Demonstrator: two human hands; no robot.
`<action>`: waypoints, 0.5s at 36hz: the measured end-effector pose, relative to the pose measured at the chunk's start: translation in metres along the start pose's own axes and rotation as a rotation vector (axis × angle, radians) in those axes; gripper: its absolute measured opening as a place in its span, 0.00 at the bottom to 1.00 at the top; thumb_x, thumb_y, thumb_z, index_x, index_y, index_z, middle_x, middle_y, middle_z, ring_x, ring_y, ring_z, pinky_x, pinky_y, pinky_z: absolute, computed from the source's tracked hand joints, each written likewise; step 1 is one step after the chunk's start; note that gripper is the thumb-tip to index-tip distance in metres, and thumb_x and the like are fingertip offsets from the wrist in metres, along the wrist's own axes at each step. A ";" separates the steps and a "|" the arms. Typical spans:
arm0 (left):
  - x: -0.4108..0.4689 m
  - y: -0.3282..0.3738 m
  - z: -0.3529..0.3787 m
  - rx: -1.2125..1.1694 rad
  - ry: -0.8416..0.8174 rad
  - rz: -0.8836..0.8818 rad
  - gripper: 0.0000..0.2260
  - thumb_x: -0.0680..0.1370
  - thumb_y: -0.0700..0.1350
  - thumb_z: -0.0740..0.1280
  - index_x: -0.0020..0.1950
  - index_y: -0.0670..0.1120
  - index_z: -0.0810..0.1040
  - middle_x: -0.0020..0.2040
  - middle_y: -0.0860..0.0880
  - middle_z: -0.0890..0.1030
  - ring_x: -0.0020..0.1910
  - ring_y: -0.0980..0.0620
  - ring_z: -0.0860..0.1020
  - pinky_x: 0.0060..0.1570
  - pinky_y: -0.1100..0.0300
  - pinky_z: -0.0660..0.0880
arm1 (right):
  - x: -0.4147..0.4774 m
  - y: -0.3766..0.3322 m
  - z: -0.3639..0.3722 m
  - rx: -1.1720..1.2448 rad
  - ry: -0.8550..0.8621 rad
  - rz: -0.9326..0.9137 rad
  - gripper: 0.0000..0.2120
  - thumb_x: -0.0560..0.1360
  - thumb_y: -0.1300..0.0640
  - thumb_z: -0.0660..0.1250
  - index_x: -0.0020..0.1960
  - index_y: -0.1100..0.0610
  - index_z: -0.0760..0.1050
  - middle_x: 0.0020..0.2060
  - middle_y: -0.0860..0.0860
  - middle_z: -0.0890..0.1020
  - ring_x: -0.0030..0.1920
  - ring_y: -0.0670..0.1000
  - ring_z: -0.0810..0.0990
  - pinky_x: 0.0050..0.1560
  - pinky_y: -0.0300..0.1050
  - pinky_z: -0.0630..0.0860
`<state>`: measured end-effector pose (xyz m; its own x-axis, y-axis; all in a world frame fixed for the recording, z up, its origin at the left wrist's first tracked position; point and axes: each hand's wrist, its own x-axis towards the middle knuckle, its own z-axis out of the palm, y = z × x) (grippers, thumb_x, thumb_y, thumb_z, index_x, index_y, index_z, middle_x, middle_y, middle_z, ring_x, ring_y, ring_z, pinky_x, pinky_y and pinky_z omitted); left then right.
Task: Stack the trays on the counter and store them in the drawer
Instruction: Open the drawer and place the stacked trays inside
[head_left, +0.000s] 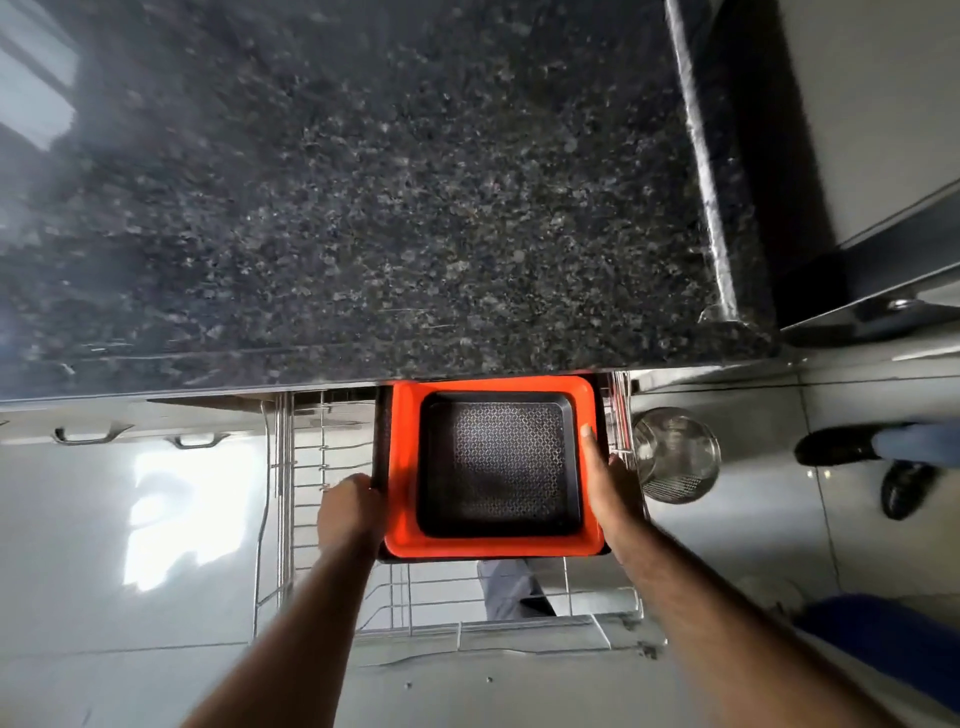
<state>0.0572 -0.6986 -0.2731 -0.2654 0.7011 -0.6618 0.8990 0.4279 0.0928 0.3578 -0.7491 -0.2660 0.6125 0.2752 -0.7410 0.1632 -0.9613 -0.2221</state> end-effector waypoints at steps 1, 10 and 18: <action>0.001 0.002 0.004 -0.008 -0.014 -0.005 0.11 0.74 0.47 0.62 0.43 0.43 0.81 0.41 0.42 0.84 0.42 0.41 0.81 0.37 0.58 0.70 | 0.001 0.001 0.002 0.009 0.009 -0.009 0.48 0.72 0.22 0.49 0.60 0.64 0.79 0.59 0.66 0.81 0.59 0.65 0.80 0.61 0.57 0.76; 0.001 0.014 0.019 -0.138 -0.143 -0.087 0.15 0.78 0.46 0.63 0.56 0.38 0.80 0.52 0.37 0.84 0.53 0.38 0.81 0.45 0.54 0.75 | 0.013 0.013 -0.002 0.105 -0.094 -0.104 0.40 0.75 0.27 0.53 0.73 0.55 0.70 0.69 0.60 0.76 0.68 0.62 0.75 0.69 0.55 0.71; -0.040 0.008 -0.006 -0.179 -0.068 0.000 0.19 0.78 0.54 0.63 0.56 0.38 0.77 0.55 0.37 0.82 0.55 0.39 0.80 0.43 0.56 0.71 | -0.027 0.023 -0.023 0.220 -0.144 -0.223 0.40 0.76 0.29 0.54 0.78 0.54 0.63 0.76 0.57 0.70 0.75 0.59 0.68 0.76 0.55 0.63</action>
<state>0.0726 -0.7198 -0.2418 -0.2364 0.6636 -0.7097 0.8211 0.5269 0.2192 0.3631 -0.7791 -0.2364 0.4626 0.4927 -0.7371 0.1003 -0.8551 -0.5086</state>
